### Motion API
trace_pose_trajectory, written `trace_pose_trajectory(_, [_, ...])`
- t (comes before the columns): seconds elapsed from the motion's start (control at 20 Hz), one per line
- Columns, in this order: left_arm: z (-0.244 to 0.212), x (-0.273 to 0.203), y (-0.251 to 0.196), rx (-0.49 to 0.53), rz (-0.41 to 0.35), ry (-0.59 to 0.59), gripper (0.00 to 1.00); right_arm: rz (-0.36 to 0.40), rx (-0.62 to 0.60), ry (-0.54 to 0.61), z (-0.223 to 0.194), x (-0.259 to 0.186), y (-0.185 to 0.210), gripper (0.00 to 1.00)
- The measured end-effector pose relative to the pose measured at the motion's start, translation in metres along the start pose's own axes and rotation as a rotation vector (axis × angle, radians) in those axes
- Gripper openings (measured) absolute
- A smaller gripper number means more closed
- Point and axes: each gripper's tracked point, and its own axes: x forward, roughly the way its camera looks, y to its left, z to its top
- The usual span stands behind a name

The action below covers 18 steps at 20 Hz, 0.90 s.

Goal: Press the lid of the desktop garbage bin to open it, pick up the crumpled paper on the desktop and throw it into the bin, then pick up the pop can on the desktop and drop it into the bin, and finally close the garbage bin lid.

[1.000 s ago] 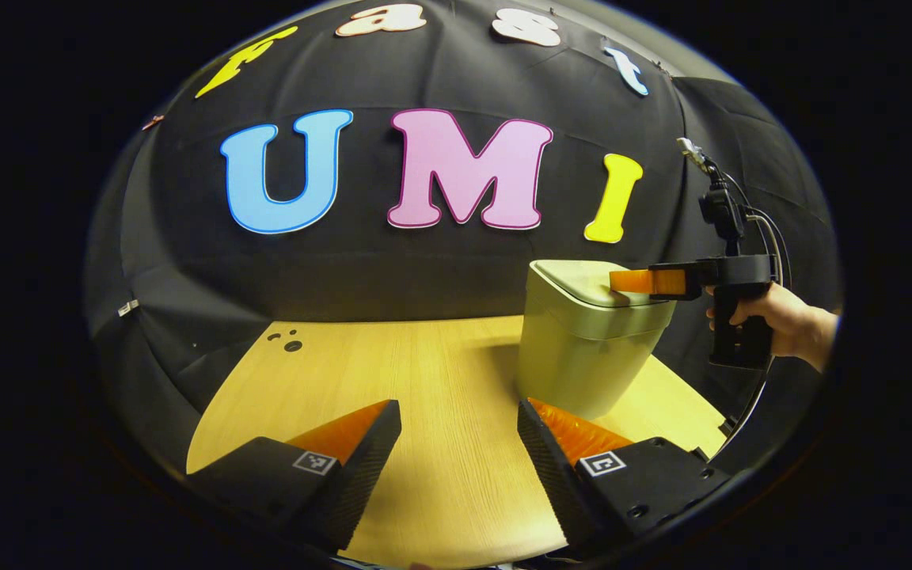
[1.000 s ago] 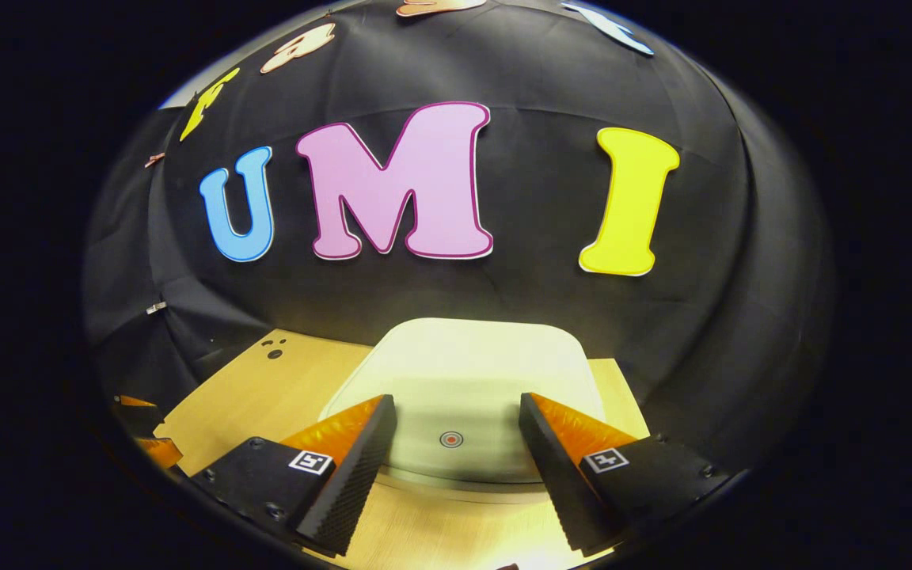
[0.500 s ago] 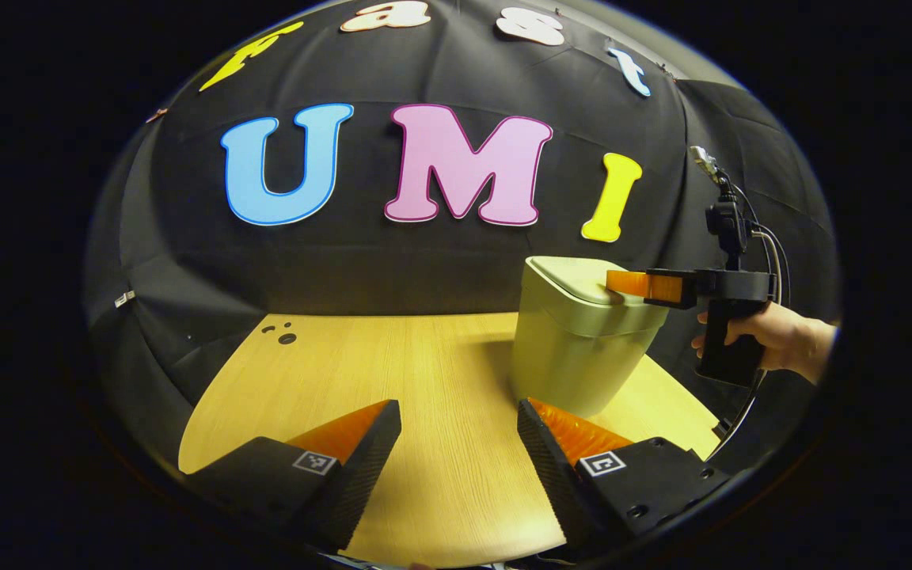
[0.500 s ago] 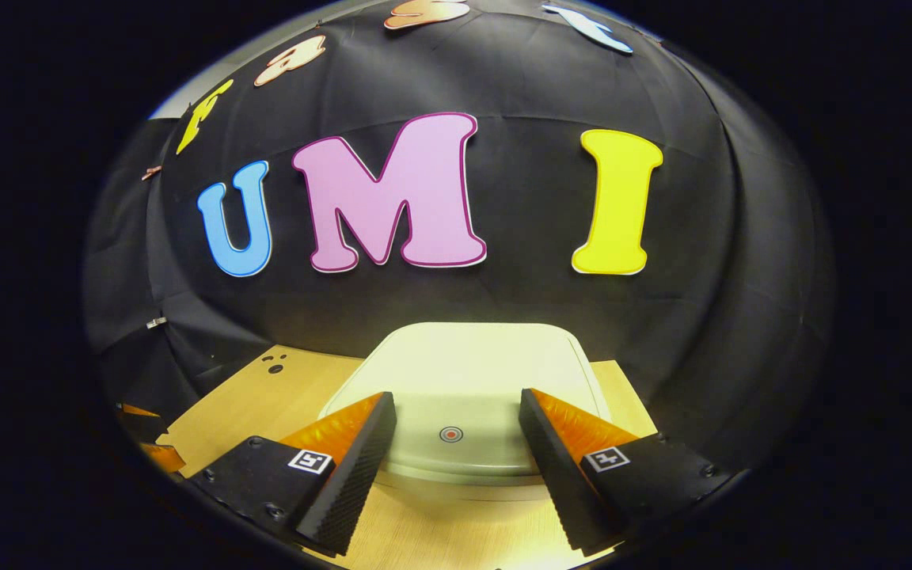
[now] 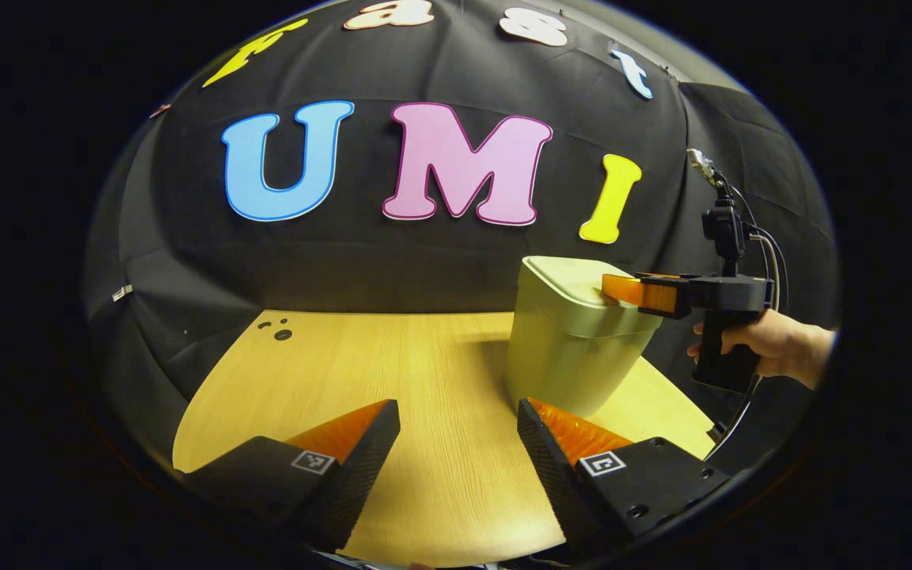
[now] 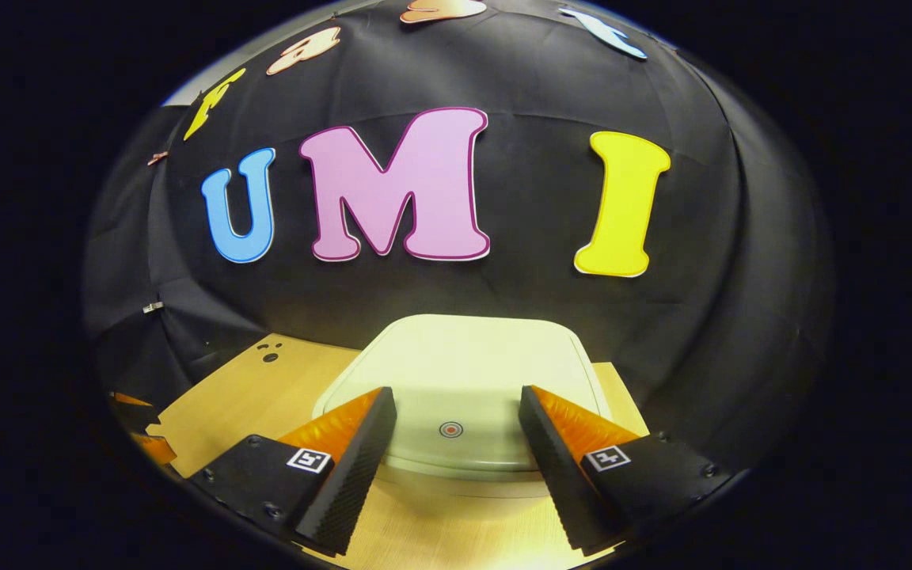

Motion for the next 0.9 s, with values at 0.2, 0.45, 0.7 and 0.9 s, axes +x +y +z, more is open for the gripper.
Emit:
trace_pose_trajectory(0.2, [0.003, -0.001, -0.005, -0.005, -0.013, -0.008, 0.96, 0.041, 0.013, -0.017, 0.006, -0.003, 0.002, 0.98])
trace_pose_trajectory(0.45, [0.007, 0.001, -0.004, 0.001, -0.014, -0.019, 0.96, -0.009, 0.006, 0.044, 0.005, -0.005, 0.000, 0.98])
trace_pose_trajectory(0.7, [0.009, 0.001, -0.002, 0.005, -0.017, -0.021, 0.96, -0.027, 0.008, 0.048, 0.004, -0.005, 0.004, 0.98])
trace_pose_trajectory(0.9, [0.009, 0.003, -0.002, -0.003, -0.020, -0.019, 0.96, -0.033, 0.064, 0.052, 0.003, -0.004, 0.002, 0.98])
